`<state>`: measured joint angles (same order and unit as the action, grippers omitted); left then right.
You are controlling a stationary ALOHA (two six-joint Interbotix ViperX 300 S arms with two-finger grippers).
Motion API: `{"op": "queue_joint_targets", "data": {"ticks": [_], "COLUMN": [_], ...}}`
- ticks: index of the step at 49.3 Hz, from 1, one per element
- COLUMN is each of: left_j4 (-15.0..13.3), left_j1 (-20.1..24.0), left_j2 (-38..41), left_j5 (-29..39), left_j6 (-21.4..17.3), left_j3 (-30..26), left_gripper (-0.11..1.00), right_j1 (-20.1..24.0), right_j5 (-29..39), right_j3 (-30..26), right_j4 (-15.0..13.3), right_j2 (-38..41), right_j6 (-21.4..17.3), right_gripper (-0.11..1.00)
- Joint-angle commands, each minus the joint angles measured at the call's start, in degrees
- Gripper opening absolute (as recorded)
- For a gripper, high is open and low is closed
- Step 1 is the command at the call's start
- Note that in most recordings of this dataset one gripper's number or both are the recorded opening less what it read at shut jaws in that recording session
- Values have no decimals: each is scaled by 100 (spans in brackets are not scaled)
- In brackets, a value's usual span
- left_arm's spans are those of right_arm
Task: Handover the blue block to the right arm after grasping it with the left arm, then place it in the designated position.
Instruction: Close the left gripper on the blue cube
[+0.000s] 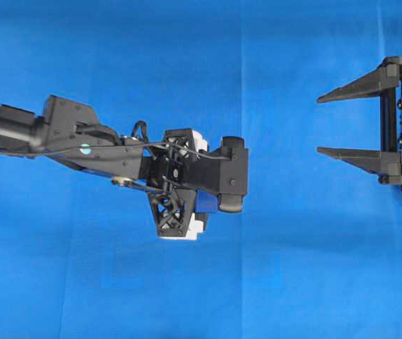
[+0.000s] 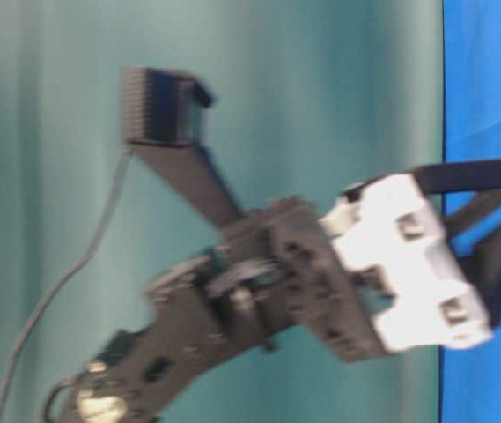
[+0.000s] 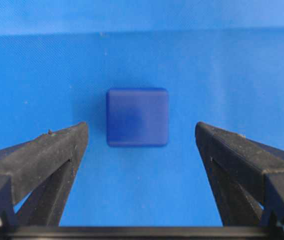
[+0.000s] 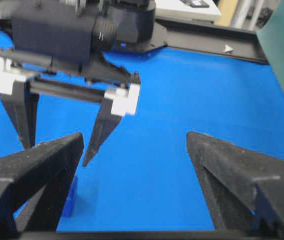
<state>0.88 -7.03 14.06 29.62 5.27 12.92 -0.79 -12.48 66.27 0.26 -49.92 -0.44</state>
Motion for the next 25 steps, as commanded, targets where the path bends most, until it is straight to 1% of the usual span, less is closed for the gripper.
{"op": "queue_joint_targets", "data": {"ticks": [1,6,25], "left_j4": [9,18,9], "left_j1": [-9,-9,-9], "left_j2": [18,193,738], "left_j5": [-220,-413,-765], "left_j6": [-9,0,18], "left_j3": [-18,26,44], "left_gripper": [92,92,92], "right_j1": [-9,-9,-9], "right_j5": [-44,-44,-44], "right_j3": [-114,-114,-105], "right_j4": [26,18,18], "right_j2": [62,79,105], "right_j6": [-9,-9,-9], "right_gripper": [98,98,98]}}
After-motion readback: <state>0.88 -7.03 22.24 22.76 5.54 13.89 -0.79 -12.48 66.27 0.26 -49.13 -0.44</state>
